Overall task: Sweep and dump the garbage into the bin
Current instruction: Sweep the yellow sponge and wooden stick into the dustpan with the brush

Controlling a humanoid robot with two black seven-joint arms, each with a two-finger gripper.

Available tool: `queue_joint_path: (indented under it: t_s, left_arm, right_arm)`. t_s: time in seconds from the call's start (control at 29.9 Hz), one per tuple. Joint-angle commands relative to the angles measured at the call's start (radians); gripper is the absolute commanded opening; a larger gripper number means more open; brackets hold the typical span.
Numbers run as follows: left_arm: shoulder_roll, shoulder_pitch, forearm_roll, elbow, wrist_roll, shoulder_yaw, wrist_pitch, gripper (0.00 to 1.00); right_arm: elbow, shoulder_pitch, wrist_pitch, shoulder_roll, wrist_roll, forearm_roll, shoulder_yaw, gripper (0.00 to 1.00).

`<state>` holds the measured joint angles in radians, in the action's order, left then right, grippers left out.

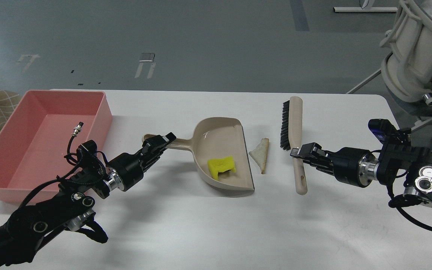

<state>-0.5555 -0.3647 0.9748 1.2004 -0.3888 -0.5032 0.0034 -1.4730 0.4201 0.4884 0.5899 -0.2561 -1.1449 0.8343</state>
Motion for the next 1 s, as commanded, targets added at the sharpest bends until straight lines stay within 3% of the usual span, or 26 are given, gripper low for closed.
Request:
queue_joint_path:
  t_s: [0.0, 0.47, 0.97]
  left_arm:
    - [-0.004, -0.003, 0.001, -0.001, -0.001, 0.003, 0.0, 0.03]
    - [-0.027, 0.009, 0.004, 0.001, -0.001, 0.005, -0.002, 0.03]
    - [-0.026, 0.007, 0.002, 0.004, -0.001, 0.003, -0.002, 0.03]
  right_arm:
    - [-0.009, -0.024, 0.0, -0.004, -0.002, -0.001, -0.004, 0.0]
    - [-0.001, -0.069, 0.0, -0.007, -0.012, -0.001, -0.02, 0.0]
    - [0.045, -0.02, 0.0, -0.2, -0.014, -0.003, -0.106, 0.0]
